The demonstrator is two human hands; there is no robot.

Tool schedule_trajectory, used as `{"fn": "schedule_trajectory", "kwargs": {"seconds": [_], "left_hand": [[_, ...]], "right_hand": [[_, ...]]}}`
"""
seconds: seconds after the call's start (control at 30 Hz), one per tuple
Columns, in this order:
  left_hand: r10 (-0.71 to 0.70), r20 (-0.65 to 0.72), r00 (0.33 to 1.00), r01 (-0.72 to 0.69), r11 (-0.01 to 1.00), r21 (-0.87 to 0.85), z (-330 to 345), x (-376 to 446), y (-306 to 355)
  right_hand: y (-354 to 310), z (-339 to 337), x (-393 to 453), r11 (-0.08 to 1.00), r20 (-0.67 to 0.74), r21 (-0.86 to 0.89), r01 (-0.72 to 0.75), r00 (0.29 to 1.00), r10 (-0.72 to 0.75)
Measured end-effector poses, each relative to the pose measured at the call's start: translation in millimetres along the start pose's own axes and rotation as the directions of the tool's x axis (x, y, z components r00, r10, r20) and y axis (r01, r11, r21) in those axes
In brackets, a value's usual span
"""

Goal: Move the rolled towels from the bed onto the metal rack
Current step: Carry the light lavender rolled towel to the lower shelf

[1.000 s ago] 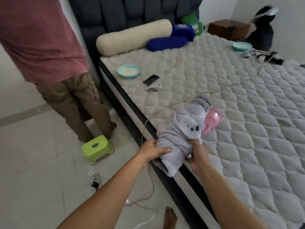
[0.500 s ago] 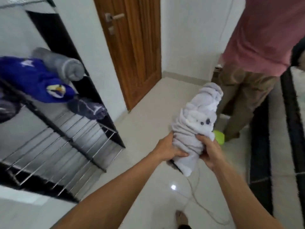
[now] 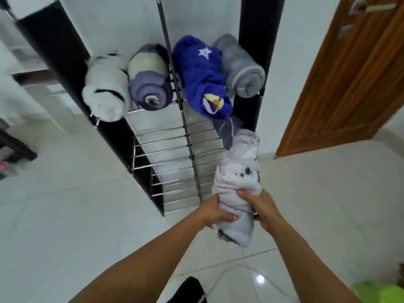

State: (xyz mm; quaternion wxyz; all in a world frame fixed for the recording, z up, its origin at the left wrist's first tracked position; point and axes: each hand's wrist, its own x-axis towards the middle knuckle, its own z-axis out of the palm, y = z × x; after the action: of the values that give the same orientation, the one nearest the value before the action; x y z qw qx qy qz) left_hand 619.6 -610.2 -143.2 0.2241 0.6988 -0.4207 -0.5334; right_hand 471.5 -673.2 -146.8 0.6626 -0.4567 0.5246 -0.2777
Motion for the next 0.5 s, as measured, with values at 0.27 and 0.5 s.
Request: {"fn": "schedule_trajectory", "kwargs": {"seconds": [0.27,0.5], "left_hand": [[-0.181,-0.145,0.973,0.117,0.922,-0.368,-74,70,-17],[-0.182,-0.193,0.964,0.072,0.881,-0.468,-129,157,0]], "right_hand": [[-24,65,115,1.000,0.145,-0.020,-0.012,0.989,0.014],[-49,104,237,0.995,0.134,-0.097,0.037,0.991,-0.024]]}}
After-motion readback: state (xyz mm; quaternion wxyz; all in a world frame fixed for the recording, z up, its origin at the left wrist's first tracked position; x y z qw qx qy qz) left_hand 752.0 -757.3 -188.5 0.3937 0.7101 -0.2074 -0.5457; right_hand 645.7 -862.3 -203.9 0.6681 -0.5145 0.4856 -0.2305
